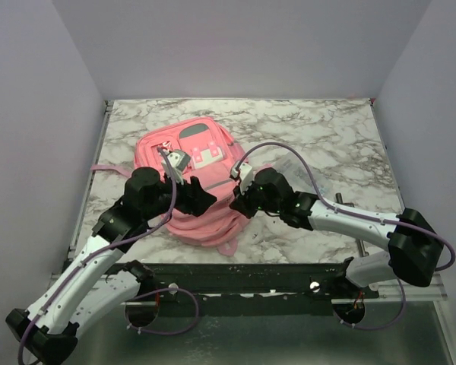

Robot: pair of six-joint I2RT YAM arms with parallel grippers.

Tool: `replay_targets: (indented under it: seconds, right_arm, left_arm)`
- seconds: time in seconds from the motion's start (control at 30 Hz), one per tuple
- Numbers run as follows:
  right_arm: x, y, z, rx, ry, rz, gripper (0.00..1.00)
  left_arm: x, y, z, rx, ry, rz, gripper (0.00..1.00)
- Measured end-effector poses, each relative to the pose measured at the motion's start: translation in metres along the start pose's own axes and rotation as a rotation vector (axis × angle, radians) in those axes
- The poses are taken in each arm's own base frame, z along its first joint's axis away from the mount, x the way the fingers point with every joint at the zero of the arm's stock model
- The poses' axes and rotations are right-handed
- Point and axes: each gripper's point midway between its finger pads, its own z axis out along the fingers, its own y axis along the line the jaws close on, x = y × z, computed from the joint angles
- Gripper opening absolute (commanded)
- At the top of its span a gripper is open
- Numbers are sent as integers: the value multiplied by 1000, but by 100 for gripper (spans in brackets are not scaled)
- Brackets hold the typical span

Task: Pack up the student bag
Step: Zip the student bag at the center of the board.

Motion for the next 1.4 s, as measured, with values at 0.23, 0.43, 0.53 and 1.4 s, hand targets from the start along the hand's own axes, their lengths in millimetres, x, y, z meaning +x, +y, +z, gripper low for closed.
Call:
replay_targets:
  seconds: [0.23, 0.43, 0.53, 1.4]
  right_arm:
    - [-8, 1, -2, -50, -34, 48, 1]
    - [-9, 2, -3, -79, -33, 51, 1]
    - [-8, 1, -3, -80, -33, 53, 0]
    - [-7, -33, -6, 97, -9, 46, 1]
  left_arm:
    - [34, 5, 29, 39, 156, 451, 41]
    - [86, 37, 56, 8, 312, 631, 41]
    - [86, 39, 59, 9, 298, 678, 35]
    - [67, 74, 68, -231, 195, 838, 0]
